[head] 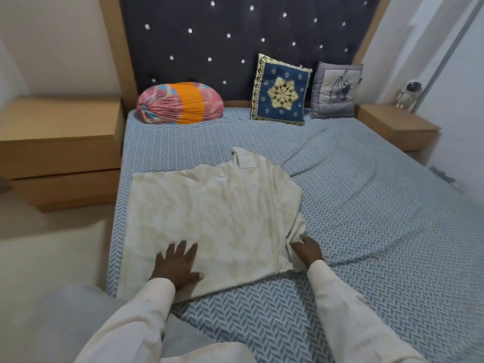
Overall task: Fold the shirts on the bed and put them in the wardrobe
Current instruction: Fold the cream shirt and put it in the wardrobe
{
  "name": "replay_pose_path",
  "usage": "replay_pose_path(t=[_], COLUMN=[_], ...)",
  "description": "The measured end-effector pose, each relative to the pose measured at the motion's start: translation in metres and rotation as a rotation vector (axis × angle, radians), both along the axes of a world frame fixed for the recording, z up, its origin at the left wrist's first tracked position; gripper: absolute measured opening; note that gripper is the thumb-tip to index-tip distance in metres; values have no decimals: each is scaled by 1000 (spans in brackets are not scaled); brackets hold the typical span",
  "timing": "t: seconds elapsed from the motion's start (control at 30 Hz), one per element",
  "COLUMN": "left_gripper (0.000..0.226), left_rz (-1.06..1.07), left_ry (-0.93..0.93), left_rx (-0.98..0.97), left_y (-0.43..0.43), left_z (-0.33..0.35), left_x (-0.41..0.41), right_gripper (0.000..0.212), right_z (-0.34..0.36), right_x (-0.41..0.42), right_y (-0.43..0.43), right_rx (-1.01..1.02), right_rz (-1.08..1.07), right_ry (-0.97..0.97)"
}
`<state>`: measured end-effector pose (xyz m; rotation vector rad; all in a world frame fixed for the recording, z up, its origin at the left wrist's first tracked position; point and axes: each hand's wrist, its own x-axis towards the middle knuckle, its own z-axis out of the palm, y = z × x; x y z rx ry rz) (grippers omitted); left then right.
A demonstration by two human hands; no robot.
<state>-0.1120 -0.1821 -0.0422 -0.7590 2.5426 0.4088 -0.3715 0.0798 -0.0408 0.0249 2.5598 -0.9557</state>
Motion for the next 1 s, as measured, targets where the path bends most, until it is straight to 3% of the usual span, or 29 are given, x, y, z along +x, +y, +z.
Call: replay_pose_path(t=[0.2,0.33,0.4,0.47,0.6,0.7,0.77,0.87,1.0], left_gripper=[100,109,113,116,116,117,118,118,110], left_rz=[72,151,190,209,216,228,239,252,272], left_ry=[-37,-63,-75,-83,-77,-65,-61,-61,-53], left_rx=[16,34,44,51,59,68,69,65,41], left_y=[-8,-8,-8,-9,-8,-6,-4,-5,-5], left_z=[0,2,2,2,4,4,4,4,3], left_x=[3,-1,-2,-4,-4,-3,-1,-1,-1], right_gripper=[23,43,51,41,8,42,57,43,40], right_z=[24,36,34,26,-4,-10,-4,1,-1], right_x=[-5,-17,-19,-14,4,7,3,-4,-10], right_y=[-3,36,64,87,103,95,86,76,83], right_rx=[-576,-876,-928,-814,-367,-264,-32,255,416], right_rz=[-244,-397,-486,-562,-530,-577,-494,-350,-385], right_ry=[-135,18,45,36,-72,7,61,80,100])
